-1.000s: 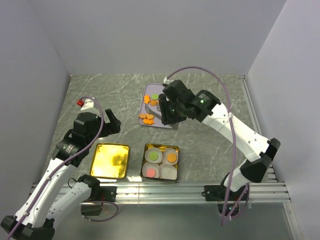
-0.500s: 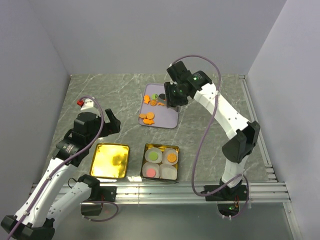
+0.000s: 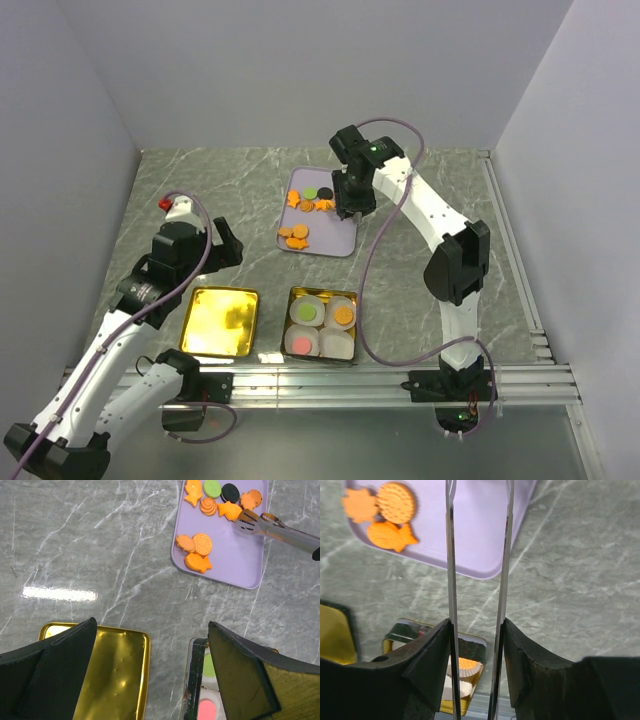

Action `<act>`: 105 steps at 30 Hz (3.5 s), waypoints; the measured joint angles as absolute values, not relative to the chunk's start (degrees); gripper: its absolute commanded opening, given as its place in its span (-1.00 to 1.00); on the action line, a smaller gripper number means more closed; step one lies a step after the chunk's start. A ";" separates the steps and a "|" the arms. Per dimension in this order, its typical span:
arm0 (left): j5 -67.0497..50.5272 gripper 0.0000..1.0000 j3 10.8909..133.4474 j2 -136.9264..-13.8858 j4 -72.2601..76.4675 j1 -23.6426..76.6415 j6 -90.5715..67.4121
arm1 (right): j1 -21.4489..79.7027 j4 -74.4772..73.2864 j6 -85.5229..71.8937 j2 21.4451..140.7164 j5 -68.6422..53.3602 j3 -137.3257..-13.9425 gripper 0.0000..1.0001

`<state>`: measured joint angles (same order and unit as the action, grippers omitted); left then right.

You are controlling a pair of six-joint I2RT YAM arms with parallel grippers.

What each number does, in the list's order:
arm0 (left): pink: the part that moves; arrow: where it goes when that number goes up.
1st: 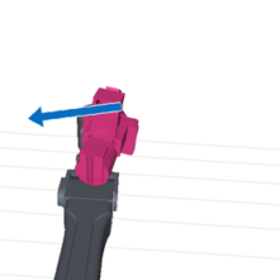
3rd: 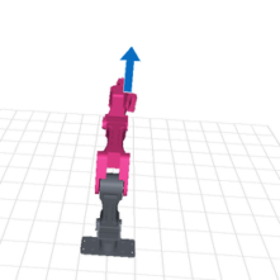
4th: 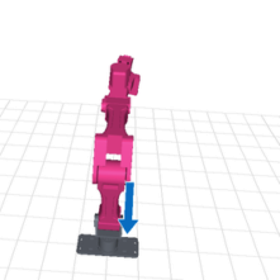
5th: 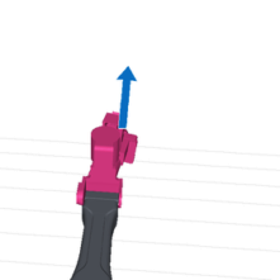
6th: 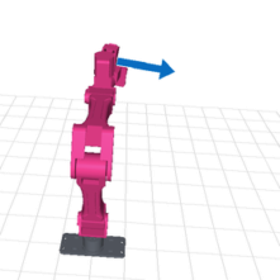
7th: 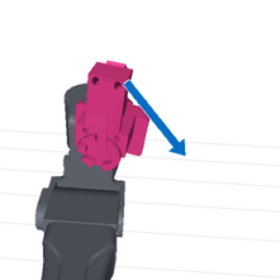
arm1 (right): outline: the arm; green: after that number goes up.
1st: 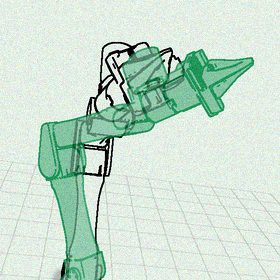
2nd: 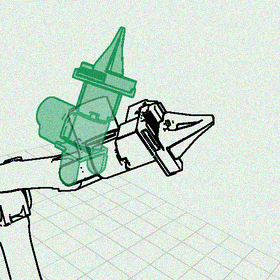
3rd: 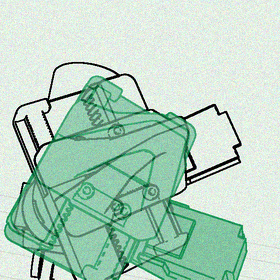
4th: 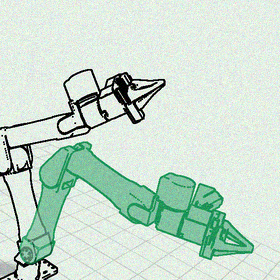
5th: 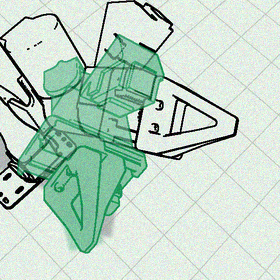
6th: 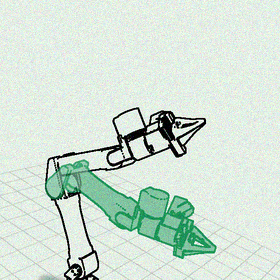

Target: Pack the cookies

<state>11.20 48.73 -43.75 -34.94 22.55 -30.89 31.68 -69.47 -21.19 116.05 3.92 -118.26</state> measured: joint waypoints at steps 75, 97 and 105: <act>7.75 0.99 48.71 -43.38 -34.61 19.00 -30.65 | 46.09 -69.04 -28.34 63.48 -1.26 -76.18 -0.24; 7.81 0.99 48.71 -42.11 -34.54 19.22 -30.68 | 58.78 -73.03 -38.57 40.53 -9.65 -55.68 -0.23; 7.90 0.99 48.71 -41.89 -34.54 19.22 -30.68 | 59.90 -73.23 -38.48 40.16 -11.62 -55.00 -0.23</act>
